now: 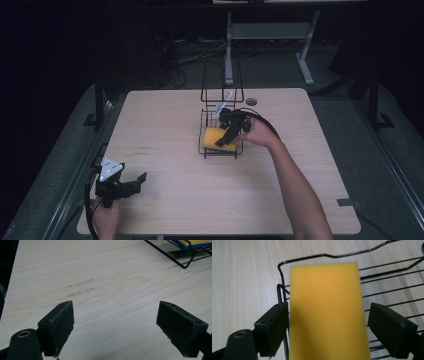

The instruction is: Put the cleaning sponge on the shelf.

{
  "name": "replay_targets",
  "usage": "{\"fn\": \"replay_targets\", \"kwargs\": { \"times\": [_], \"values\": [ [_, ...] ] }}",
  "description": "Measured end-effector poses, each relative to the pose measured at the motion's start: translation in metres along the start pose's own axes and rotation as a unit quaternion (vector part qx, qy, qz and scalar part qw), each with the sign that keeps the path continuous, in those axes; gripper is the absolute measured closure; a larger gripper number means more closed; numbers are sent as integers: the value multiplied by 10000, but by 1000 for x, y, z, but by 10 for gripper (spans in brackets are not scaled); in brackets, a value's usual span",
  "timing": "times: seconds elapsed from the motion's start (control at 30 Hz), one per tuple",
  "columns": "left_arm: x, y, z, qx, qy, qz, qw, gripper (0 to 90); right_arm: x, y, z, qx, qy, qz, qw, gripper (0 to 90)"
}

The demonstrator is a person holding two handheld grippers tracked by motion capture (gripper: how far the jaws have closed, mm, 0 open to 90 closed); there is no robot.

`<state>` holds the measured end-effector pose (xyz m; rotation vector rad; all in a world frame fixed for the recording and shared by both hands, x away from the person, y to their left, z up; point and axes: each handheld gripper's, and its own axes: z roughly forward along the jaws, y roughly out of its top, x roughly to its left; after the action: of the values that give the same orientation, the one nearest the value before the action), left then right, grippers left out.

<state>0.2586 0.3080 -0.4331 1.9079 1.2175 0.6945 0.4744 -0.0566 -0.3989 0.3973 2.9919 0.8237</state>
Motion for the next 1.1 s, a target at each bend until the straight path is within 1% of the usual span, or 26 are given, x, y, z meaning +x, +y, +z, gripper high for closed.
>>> {"fn": "replay_targets", "kwargs": {
  "times": [0.1,0.2,0.37,0.43,0.47,0.57,0.6,0.67,0.7,0.77,0.83,0.9,0.97,1.03,1.1],
  "values": [
    [0,0,0,9,-18,10,10000,141,2,1,-3,-108,8,-32,9999,167],
    [1,-1,0,-4,-21,-16,10000,141,5,3,-3,-93,6,-77,9999,166],
    [0,0,0,9,-28,0,10000,141,10,6,-5,-117,-3,-142,9998,164],
    [-1,0,0,-3,-44,-4,10000,141,12,8,-7,-216,-51,-172,9996,164],
    [-1,0,0,-11,-41,-1,10000,141,14,8,-8,-248,-37,-181,9995,164],
    [-1,0,0,0,-52,14,10000,141,18,10,-8,-250,-66,-266,9993,164],
    [-1,0,0,0,-48,7,10000,140,19,10,-7,-255,-22,-257,9993,164],
    [-1,0,0,1,-46,26,10000,140,22,9,-6,-282,-53,-247,9993,167],
    [-1,0,0,0,-47,24,10000,140,23,8,-6,-341,-43,-290,9990,167],
    [-1,0,0,-3,-41,7,10000,140,25,7,-5,-390,-15,-273,9989,167],
    [-1,0,0,2,-49,26,10000,140,27,7,-4,-386,18,-275,9989,167],
    [-1,1,0,10,-51,37,10000,141,30,8,-5,-404,-32,-333,9986,167],
    [-2,1,0,7,-52,32,10000,141,32,7,-5,-416,-30,-362,9985,167],
    [-2,1,0,-5,-54,45,10000,140,34,6,-3,-413,-28,-336,9986,167],
    [-2,1,0,-3,-55,45,10000,141,39,6,-4,-456,-47,-390,9982,170]
  ]
}}
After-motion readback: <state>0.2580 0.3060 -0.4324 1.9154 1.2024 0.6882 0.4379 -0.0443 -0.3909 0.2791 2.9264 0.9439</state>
